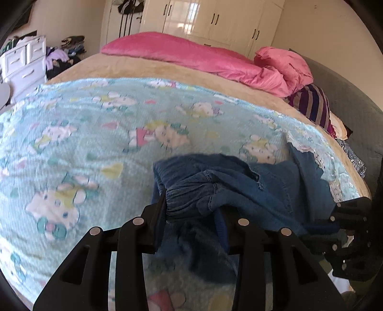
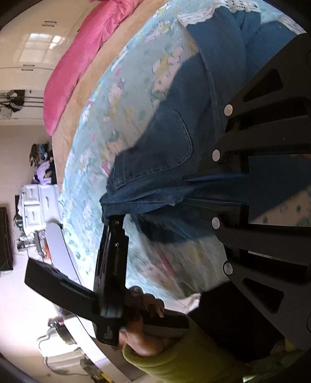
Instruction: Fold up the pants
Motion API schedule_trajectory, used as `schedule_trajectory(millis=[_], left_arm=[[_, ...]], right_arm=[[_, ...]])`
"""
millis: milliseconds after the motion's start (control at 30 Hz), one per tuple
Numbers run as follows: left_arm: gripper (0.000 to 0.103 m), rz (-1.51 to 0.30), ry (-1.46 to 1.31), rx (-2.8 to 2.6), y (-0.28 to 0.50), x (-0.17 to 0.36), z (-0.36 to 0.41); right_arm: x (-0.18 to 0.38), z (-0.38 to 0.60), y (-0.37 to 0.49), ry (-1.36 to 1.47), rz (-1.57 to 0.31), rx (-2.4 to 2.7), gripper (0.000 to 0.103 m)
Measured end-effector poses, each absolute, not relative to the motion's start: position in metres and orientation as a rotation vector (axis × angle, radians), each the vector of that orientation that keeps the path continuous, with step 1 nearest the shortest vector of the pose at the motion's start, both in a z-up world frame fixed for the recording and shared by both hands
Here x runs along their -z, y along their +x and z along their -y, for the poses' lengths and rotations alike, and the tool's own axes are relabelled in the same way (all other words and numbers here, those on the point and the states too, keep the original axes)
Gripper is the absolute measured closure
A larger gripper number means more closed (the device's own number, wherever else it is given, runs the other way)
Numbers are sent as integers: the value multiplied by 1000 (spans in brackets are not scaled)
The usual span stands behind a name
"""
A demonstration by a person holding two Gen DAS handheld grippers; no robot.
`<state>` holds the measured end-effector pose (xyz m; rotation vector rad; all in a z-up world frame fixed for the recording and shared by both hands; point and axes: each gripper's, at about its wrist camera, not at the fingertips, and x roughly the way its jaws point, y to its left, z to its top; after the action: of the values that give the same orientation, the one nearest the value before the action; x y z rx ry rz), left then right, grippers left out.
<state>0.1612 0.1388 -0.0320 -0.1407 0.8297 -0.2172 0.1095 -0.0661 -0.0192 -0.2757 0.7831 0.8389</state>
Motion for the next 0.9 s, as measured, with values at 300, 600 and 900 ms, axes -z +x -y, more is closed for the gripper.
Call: schedule_trajectory(millis=[300, 600, 900], left_arm=[[66, -847, -196, 213, 144, 43, -155], [66, -824, -224, 226, 143, 40, -158], [65, -828, -223, 218, 142, 40, -165]], right_arm=[[24, 59, 85, -341, -747, -843, 93], [28, 71, 93, -609, -633, -653, 50], [27, 74, 103, -538, -679, -704, 102]])
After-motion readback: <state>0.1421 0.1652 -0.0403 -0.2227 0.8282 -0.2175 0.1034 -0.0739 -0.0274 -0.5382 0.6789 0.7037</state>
